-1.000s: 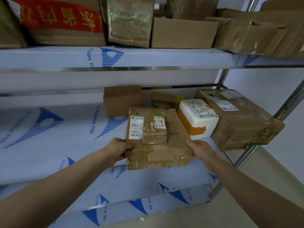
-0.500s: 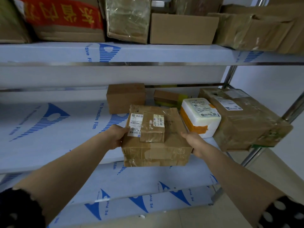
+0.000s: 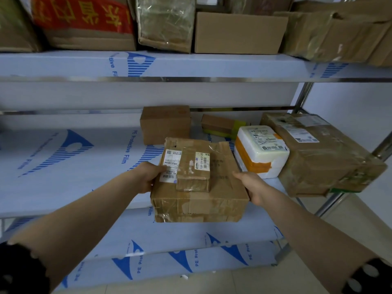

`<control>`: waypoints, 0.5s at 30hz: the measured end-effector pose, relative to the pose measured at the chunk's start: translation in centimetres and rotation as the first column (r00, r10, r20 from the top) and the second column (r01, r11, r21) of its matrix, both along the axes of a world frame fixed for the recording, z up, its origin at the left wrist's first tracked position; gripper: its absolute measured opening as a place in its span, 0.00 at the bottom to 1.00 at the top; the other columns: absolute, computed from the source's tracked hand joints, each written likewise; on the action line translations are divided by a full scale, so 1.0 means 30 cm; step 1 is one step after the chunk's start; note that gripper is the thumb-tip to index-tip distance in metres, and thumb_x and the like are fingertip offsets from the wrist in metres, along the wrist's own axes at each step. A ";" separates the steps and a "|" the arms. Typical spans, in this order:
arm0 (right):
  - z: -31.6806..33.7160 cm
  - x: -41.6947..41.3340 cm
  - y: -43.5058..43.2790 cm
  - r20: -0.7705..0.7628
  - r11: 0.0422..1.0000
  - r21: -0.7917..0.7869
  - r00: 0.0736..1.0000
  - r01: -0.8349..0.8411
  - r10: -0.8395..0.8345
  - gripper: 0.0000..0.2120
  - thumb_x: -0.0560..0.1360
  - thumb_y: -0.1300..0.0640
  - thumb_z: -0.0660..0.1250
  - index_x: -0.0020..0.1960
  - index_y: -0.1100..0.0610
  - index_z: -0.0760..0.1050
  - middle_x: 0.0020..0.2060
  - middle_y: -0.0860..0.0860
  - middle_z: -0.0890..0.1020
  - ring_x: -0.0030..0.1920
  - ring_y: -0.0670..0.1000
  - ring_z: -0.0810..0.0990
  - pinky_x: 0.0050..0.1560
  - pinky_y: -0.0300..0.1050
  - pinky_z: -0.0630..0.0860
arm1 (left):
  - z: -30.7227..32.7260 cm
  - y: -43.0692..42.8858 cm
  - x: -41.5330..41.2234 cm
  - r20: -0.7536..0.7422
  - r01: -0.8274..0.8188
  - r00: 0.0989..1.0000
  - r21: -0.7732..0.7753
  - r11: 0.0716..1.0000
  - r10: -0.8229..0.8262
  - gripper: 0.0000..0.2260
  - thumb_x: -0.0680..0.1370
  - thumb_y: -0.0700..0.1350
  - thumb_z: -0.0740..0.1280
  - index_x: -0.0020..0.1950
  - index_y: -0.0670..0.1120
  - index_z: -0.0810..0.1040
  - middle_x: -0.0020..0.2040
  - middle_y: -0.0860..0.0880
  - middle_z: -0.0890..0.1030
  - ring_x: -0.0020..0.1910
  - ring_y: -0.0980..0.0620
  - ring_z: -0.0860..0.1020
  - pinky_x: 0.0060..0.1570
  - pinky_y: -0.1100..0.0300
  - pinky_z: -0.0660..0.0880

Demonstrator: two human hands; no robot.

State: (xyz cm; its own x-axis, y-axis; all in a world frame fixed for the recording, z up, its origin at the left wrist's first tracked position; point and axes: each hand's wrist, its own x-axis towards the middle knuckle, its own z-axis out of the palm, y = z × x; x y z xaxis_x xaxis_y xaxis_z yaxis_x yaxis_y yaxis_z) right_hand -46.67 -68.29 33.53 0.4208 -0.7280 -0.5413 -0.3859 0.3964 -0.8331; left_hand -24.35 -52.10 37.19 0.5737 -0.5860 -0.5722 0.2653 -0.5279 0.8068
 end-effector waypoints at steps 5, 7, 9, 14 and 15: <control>0.001 0.008 0.006 0.006 0.999 -0.017 1.000 -0.029 0.029 0.13 0.80 0.56 0.62 0.62 0.60 0.73 0.53 0.59 0.82 0.53 0.59 0.81 0.57 0.57 0.77 | -0.014 -0.015 0.001 0.008 -0.035 0.999 0.023 0.999 0.034 0.06 0.79 0.39 0.65 0.55 0.38 0.74 0.55 0.40 0.80 0.52 0.42 0.79 0.50 0.46 0.76; 0.001 0.009 0.013 0.010 0.999 -0.029 0.999 -0.037 0.037 0.11 0.80 0.56 0.61 0.61 0.58 0.73 0.53 0.59 0.82 0.53 0.59 0.81 0.58 0.58 0.77 | -0.019 -0.011 0.003 0.017 -0.045 0.999 0.030 0.999 0.044 0.03 0.80 0.38 0.64 0.51 0.39 0.74 0.55 0.39 0.80 0.52 0.42 0.79 0.52 0.46 0.76; 0.001 0.011 0.020 0.020 0.998 -0.034 0.999 -0.045 0.046 0.10 0.81 0.57 0.61 0.60 0.57 0.74 0.52 0.58 0.82 0.53 0.58 0.81 0.58 0.58 0.77 | -0.022 -0.002 0.004 0.027 -0.059 0.998 0.029 0.998 0.058 0.02 0.80 0.38 0.64 0.49 0.39 0.73 0.56 0.39 0.80 0.53 0.41 0.79 0.54 0.46 0.75; 0.010 0.032 0.046 0.041 0.994 -0.045 0.994 -0.099 0.101 0.09 0.81 0.57 0.59 0.59 0.56 0.74 0.52 0.58 0.82 0.53 0.58 0.81 0.58 0.56 0.77 | -0.011 0.051 0.001 0.047 -0.118 0.992 0.013 0.993 0.117 0.02 0.80 0.37 0.63 0.48 0.39 0.73 0.58 0.39 0.79 0.53 0.41 0.78 0.52 0.46 0.75; 0.012 0.038 0.050 0.045 0.993 -0.048 0.993 -0.108 0.111 0.09 0.81 0.57 0.59 0.59 0.57 0.74 0.52 0.58 0.82 0.53 0.58 0.81 0.57 0.56 0.77 | -0.005 0.061 0.001 0.050 -0.126 0.991 0.012 0.992 0.126 0.01 0.80 0.37 0.63 0.49 0.40 0.73 0.58 0.39 0.79 0.54 0.41 0.78 0.52 0.46 0.75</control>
